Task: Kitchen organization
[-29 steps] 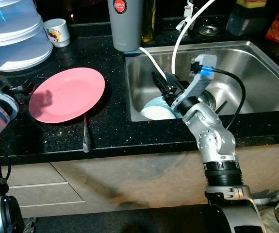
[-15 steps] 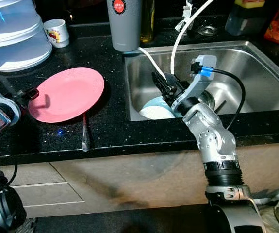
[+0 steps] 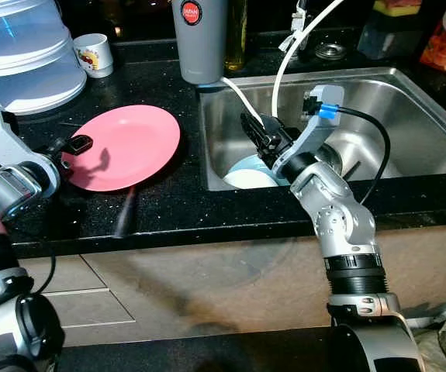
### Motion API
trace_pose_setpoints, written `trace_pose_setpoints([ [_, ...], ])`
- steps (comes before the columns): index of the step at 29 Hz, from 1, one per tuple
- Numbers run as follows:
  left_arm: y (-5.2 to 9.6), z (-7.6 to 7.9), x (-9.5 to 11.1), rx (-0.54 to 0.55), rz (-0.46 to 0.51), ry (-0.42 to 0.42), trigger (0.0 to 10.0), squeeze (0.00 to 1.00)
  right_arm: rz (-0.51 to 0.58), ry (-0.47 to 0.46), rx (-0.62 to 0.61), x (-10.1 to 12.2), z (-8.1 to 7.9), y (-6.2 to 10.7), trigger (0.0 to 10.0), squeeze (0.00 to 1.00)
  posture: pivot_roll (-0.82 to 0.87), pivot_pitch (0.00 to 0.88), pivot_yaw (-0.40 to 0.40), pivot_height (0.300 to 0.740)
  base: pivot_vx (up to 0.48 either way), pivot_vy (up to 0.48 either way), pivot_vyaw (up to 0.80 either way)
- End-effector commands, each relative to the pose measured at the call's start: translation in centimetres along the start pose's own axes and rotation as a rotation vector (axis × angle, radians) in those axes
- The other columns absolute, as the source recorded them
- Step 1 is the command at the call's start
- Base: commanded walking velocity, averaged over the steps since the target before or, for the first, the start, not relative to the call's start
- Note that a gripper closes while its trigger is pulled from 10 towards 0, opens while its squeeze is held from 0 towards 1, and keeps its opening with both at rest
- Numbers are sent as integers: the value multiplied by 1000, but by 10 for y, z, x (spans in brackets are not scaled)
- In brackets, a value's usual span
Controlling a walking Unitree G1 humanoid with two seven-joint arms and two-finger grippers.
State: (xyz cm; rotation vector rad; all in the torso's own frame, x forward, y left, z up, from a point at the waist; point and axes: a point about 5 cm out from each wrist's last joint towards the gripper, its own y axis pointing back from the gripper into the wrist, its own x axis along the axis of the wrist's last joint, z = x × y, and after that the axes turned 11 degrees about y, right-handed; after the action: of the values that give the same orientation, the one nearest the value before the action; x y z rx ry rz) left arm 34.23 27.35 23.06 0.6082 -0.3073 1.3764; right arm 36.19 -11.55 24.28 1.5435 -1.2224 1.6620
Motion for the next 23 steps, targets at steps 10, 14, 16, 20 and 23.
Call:
trace_pose_setpoints([
  [10, -2, -7, -15, 33, -66, 54, 0, 0, -19, -29, 12, -4, -3, -2, 10000, 0, 13, 116, 23, 740, 0, 0, 0],
  [14, -1, -6, -14, 24, -60, 49, 0, 0, -43, -35, 23, -7, -4, -2, 10000, 0, 14, 114, 23, 740, 0, 0, 0],
  [16, 0, -5, -13, 20, -56, 45, 0, 0, -72, -14, 36, -10, -5, -2, 10000, 0, 15, 113, 24, 740, 0, 0, 0],
  [20, 0, -2, -11, 0, -40, 38, 0, 0, -188, 165, 154, -20, -8, 1, 10000, 0, 15, 112, 24, 740, 0, 0, 0],
  [23, 0, 0, -9, -14, -24, 36, 0, 0, -211, 218, 201, -22, -9, 3, 10000, 0, 14, 111, 24, 740, 0, 0, 0],
])
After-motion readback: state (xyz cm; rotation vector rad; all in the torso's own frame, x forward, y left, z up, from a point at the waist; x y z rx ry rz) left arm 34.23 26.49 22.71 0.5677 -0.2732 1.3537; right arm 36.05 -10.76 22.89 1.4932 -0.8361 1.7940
